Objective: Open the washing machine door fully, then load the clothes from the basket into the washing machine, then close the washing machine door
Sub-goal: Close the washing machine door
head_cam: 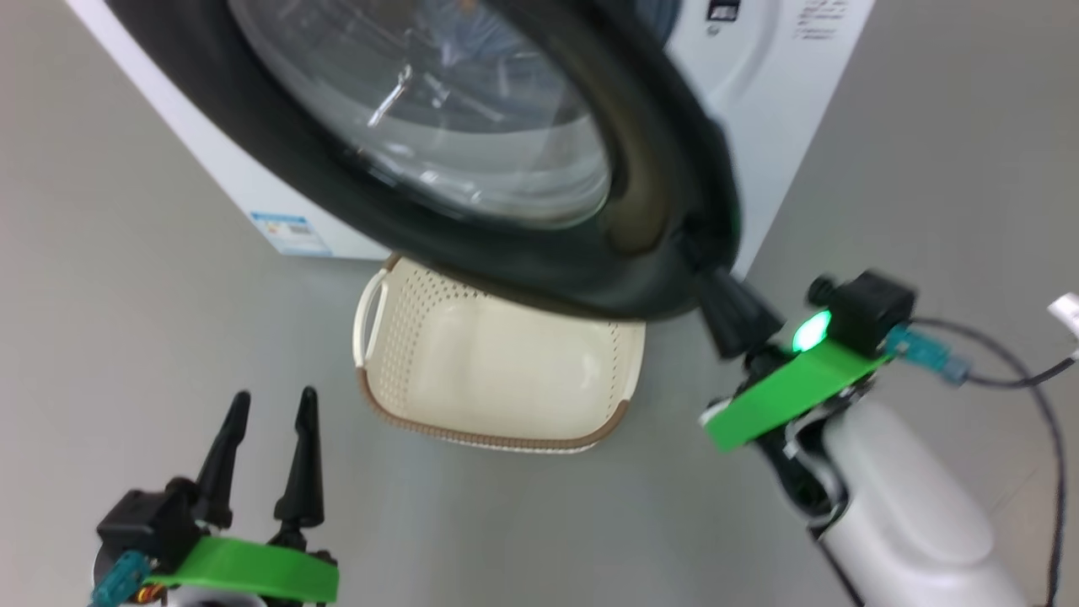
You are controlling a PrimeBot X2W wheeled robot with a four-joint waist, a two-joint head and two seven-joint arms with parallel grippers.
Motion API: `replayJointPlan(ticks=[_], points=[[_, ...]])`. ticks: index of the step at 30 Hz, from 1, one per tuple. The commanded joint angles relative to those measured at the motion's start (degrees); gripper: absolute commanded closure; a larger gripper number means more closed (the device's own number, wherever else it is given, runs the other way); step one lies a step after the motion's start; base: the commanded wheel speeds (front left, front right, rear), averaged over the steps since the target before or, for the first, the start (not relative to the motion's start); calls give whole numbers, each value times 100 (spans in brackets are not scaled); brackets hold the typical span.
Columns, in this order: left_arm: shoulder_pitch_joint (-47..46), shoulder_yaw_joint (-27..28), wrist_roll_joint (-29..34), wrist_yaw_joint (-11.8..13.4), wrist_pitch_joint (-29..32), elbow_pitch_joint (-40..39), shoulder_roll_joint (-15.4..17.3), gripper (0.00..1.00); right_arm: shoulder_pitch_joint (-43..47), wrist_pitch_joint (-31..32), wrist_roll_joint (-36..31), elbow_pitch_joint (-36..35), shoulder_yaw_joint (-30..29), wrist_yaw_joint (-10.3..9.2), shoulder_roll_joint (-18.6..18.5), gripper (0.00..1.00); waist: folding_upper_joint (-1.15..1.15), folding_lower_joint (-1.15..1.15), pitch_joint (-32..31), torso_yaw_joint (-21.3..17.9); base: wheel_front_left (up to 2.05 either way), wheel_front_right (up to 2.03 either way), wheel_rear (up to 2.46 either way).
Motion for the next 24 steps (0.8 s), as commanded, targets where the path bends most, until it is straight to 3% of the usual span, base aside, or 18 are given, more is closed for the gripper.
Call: replayJointPlan(ticks=[1,17,24], points=[[-198,159,-18,-9,-37,-158,75,0,-194,-33,-60,-114,-29,7,25,100,0,0,170,149,0,0,0],[-948,-396,-132,-9,-37,-234,15,0,-1624,-33,-294,314,-1049,7,-366,100,0,0,940,606,0,0,0],[-1070,-442,-174,-9,-37,-292,6,0,-2135,-33,-361,498,-1318,7,-359,100,0,0,1146,659,0,0,0]])
